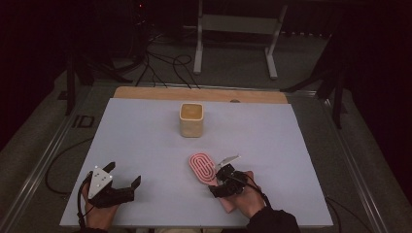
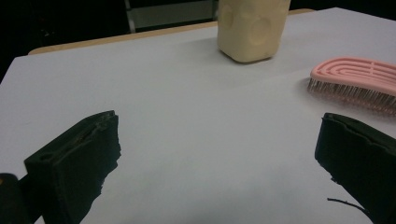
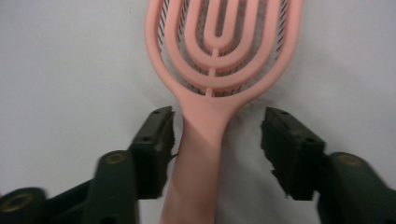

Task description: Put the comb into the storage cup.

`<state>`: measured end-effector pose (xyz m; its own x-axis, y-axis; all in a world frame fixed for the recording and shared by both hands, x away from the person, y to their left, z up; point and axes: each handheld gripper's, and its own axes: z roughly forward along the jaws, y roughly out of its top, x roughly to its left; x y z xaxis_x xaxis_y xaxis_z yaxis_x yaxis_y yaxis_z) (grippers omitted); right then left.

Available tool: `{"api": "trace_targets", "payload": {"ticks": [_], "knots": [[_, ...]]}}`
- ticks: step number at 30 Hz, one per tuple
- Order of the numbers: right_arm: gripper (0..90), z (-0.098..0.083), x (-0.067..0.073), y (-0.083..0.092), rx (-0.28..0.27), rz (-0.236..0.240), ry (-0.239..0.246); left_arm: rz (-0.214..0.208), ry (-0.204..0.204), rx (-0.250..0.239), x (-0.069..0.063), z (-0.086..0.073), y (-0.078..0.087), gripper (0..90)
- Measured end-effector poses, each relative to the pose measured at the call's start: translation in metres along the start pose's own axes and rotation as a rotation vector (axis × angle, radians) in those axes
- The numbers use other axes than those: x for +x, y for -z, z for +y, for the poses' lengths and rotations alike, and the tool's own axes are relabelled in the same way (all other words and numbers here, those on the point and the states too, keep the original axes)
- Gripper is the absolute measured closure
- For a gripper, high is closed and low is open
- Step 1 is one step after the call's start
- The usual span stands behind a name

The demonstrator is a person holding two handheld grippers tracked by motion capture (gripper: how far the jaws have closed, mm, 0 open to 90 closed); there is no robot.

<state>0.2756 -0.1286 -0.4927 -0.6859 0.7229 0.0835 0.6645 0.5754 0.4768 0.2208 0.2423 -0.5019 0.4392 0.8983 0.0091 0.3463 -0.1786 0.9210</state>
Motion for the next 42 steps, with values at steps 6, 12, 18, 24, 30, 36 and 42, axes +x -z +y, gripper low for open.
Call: {"api": "trace_targets", "payload": {"ticks": [6, 12, 18, 24, 30, 36, 42], "knots": [[56.4, 0.007, 0.005, -0.008, 0.043, -0.023, 0.032, 0.000, -0.001, 0.001, 0.000, 0.000, 0.000, 0.6], [58.9, 0.013, 0.009, -0.012, 0.068, -0.062, 0.077, -0.001, 0.001, 0.000, 0.000, 0.000, 0.000, 0.5], [60.7, 0.015, 0.004, -0.014, 0.073, -0.046, 0.070, -0.003, -0.003, 0.004, 0.000, 0.000, 0.000, 0.6], [67.6, 0.016, 0.003, -0.014, 0.075, -0.053, 0.080, 0.000, -0.001, 0.002, 0.000, 0.000, 0.000, 0.5], [69.1, 0.011, -0.007, -0.011, 0.036, 0.011, 0.047, 0.000, -0.001, 0.004, 0.000, 0.000, 0.000, 0.6], [69.4, 0.007, -0.009, -0.010, 0.011, 0.010, 0.044, 0.001, -0.002, 0.006, 0.000, 0.000, 0.000, 0.6], [69.5, 0.002, -0.016, -0.003, -0.075, 0.023, 0.011, 0.001, -0.001, 0.008, -0.001, -0.001, -0.001, 0.6]]}}
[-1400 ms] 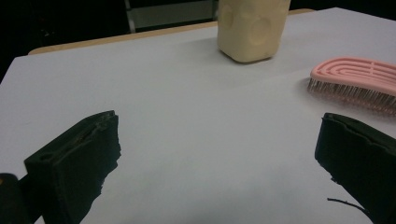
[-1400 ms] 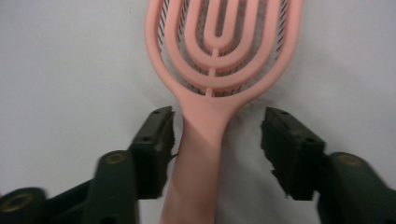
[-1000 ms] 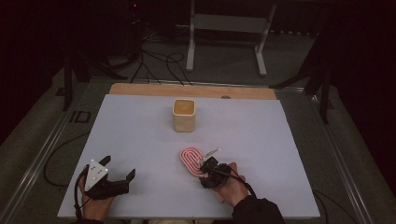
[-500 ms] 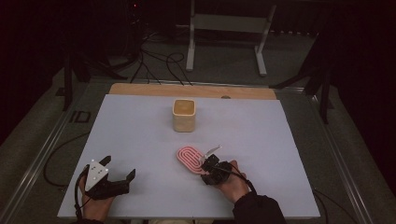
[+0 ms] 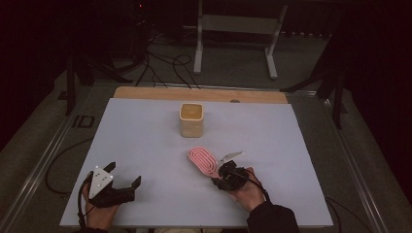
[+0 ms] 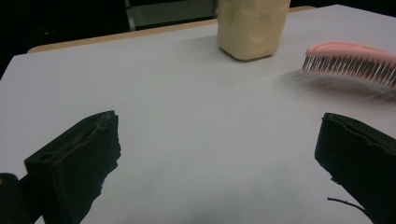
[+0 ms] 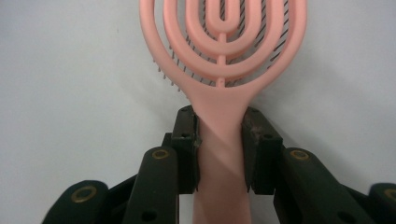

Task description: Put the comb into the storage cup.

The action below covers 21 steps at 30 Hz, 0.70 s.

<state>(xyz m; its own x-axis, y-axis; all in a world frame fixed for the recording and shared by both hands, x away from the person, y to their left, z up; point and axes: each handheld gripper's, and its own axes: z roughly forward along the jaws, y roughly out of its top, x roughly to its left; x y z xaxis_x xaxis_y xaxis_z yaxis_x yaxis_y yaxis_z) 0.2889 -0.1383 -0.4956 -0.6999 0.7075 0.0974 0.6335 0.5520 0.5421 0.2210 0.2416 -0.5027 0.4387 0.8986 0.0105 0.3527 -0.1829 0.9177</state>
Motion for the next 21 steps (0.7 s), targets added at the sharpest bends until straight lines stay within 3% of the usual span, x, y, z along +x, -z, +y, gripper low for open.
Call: {"api": "trace_targets", "payload": {"ticks": [6, 10, 18, 21], "knots": [[69.5, -0.002, -0.004, 0.007, -0.055, 0.005, -0.014, 0.000, 0.001, 0.000, 0.000, 0.000, 0.000, 0.6], [69.5, -0.003, -0.009, 0.017, -0.131, 0.020, -0.023, 0.000, 0.000, 0.000, 0.000, 0.000, -0.001, 0.6], [69.4, -0.006, -0.019, 0.031, -0.227, 0.011, -0.042, -0.002, -0.006, 0.006, -0.001, -0.001, -0.001, 0.6], [69.4, -0.006, -0.027, 0.040, -0.288, 0.005, -0.066, -0.002, -0.005, 0.008, -0.001, -0.001, -0.002, 0.6]]}}
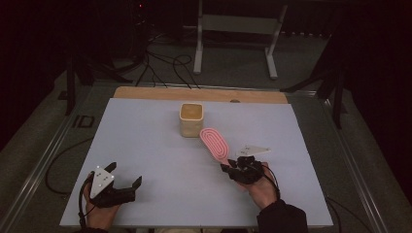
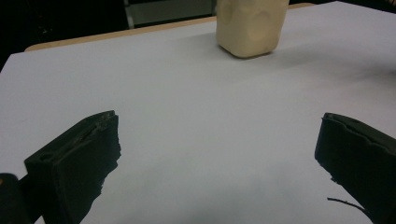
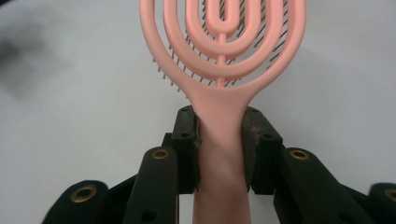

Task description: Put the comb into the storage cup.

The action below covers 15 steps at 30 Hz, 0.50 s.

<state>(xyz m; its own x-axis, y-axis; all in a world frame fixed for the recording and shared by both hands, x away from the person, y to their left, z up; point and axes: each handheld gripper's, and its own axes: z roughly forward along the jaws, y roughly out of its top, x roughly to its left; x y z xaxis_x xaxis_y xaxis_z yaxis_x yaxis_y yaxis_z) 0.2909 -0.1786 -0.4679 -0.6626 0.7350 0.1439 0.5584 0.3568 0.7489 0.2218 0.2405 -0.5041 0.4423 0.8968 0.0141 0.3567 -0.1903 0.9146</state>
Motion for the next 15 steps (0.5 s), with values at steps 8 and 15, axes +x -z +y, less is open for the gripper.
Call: {"api": "trace_targets", "payload": {"ticks": [8, 15], "knots": [[69.5, 0.005, -0.011, 0.016, -0.103, -0.007, -0.009, -0.004, -0.009, 0.007, -0.001, 0.000, -0.001, 0.6], [69.4, 0.002, -0.012, 0.023, -0.158, -0.010, 0.008, -0.022, -0.020, -0.005, -0.003, 0.004, -0.001, 0.5]]}}
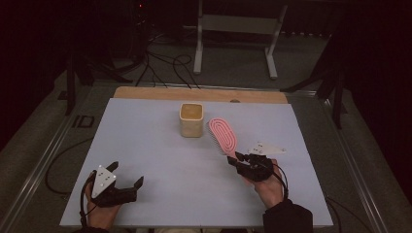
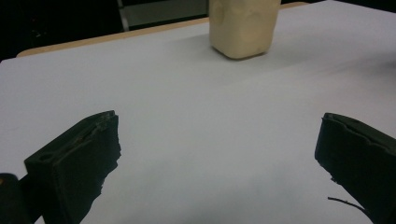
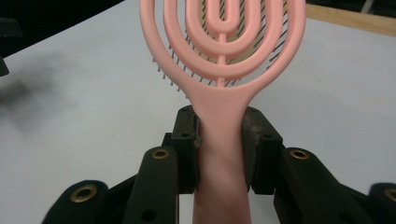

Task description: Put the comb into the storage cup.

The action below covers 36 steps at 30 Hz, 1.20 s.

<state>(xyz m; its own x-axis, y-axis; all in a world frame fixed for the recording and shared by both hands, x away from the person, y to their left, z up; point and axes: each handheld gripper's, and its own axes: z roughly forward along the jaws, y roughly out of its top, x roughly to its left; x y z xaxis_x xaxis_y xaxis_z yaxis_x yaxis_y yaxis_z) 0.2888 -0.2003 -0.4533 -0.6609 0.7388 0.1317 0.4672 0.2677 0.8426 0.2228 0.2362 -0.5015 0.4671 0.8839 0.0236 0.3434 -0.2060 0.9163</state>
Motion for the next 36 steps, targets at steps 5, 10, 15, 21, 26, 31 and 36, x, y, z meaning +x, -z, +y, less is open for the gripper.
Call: {"api": "trace_targets", "payload": {"ticks": [5, 10, 15, 21, 26, 31, 36], "knots": [[69.5, -0.004, -0.003, -0.001, -0.017, 0.005, -0.003, -0.009, -0.008, -0.003, 0.000, 0.001, 0.000, 0.6], [69.5, -0.005, -0.002, -0.001, -0.040, 0.026, -0.003, -0.013, -0.002, -0.001, -0.001, 0.002, 0.000, 0.5], [69.4, -0.003, 0.004, 0.000, -0.089, 0.045, 0.032, -0.020, 0.021, -0.012, -0.002, 0.005, 0.001, 0.6], [69.5, -0.001, 0.008, 0.001, -0.118, 0.053, 0.049, -0.040, 0.034, -0.019, -0.008, 0.014, 0.001, 0.5], [69.5, 0.002, 0.009, 0.000, -0.128, 0.057, 0.051, -0.053, 0.030, -0.024, -0.013, 0.023, 0.000, 0.5], [69.5, 0.006, 0.012, -0.001, -0.131, 0.065, 0.066, -0.090, 0.045, -0.021, -0.020, 0.037, -0.004, 0.6], [69.5, 0.009, 0.013, -0.002, -0.132, 0.072, 0.073, -0.111, 0.048, -0.024, -0.024, 0.047, -0.011, 0.5]]}}
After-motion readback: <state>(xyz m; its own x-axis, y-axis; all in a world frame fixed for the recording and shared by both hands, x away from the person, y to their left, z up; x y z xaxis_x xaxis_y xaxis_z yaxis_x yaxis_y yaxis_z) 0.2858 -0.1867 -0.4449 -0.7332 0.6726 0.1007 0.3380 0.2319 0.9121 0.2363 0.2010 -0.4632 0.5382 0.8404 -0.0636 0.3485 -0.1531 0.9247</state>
